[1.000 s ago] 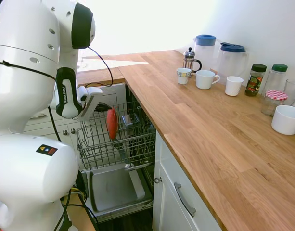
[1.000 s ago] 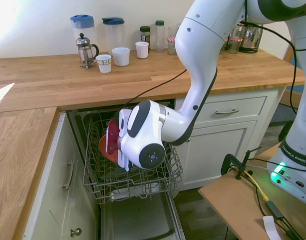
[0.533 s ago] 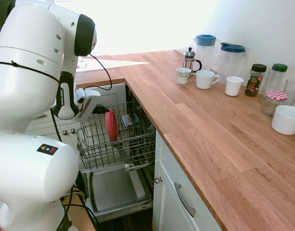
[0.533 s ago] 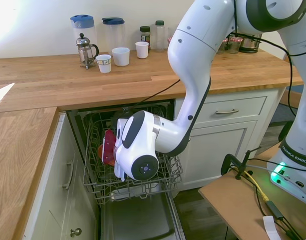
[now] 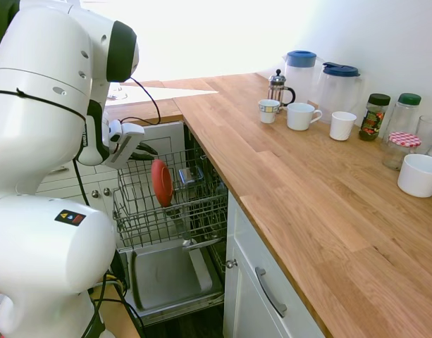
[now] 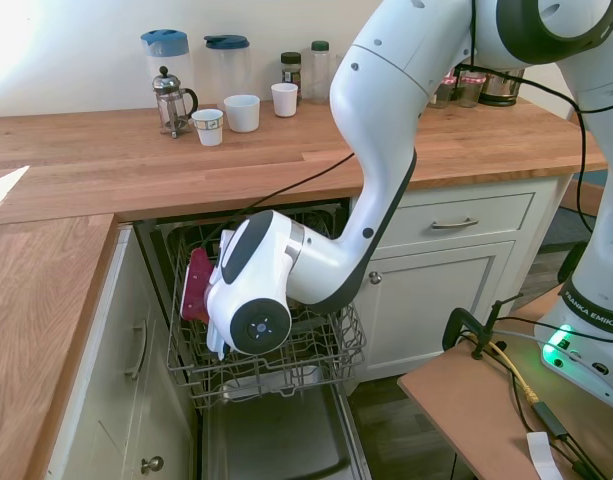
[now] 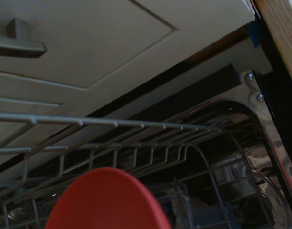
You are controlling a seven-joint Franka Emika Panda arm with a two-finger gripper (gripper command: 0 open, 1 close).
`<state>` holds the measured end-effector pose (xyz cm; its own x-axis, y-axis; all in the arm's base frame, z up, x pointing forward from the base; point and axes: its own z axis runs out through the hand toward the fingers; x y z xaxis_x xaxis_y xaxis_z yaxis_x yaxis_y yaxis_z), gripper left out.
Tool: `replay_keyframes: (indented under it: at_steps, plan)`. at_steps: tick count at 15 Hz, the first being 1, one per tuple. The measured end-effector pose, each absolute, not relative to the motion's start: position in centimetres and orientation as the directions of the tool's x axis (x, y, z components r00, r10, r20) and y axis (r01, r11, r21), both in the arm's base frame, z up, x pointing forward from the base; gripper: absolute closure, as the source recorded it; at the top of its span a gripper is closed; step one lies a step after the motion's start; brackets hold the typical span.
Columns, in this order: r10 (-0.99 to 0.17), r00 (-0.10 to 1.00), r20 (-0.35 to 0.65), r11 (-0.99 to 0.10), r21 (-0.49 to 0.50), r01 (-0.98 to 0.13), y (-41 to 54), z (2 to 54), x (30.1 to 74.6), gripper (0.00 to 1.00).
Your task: Put the plate in the dishwasher
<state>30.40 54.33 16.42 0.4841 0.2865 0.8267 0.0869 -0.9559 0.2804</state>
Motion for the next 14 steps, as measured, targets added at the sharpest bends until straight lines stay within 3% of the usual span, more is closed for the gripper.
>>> replay_keyframes:
  at_steps: [4, 8, 14]
  plan:
    - [0.201, 0.580, 0.790, -0.973, 0.232, 0.021, 55.9, 19.5, 30.9, 0.00]
    - [0.026, 0.781, 0.624, -0.988, 0.136, -0.075, 57.5, 30.4, 30.0, 0.00]
    - [-0.314, 0.886, 0.342, -0.946, -0.036, -0.322, 50.6, 46.4, 39.4, 0.00]
